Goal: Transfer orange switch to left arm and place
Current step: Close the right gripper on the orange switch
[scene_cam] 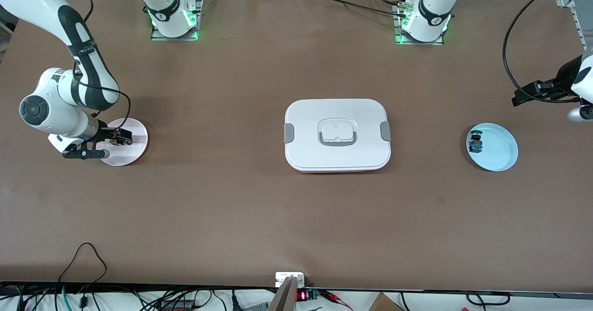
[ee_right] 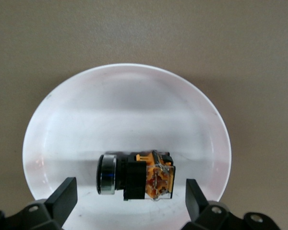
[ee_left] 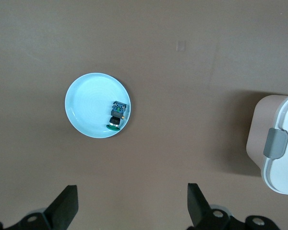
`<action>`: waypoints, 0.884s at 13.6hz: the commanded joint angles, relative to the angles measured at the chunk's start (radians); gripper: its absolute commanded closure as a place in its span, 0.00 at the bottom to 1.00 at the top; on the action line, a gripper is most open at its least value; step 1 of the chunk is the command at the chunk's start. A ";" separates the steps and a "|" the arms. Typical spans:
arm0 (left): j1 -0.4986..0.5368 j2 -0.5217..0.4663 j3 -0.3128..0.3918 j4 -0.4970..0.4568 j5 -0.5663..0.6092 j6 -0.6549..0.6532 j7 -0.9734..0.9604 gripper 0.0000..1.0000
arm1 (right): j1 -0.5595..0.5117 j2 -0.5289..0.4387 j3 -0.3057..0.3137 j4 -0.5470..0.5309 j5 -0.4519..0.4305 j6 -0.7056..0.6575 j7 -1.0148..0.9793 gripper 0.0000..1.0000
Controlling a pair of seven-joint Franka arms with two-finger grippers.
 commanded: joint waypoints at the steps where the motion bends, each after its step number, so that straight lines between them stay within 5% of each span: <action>1: 0.006 0.008 -0.004 0.019 -0.005 -0.004 0.000 0.00 | -0.028 0.004 0.012 -0.019 0.013 0.022 -0.005 0.00; 12: 0.011 0.006 -0.004 0.021 -0.005 -0.004 0.000 0.00 | -0.028 0.026 0.015 -0.018 0.050 0.031 -0.005 0.00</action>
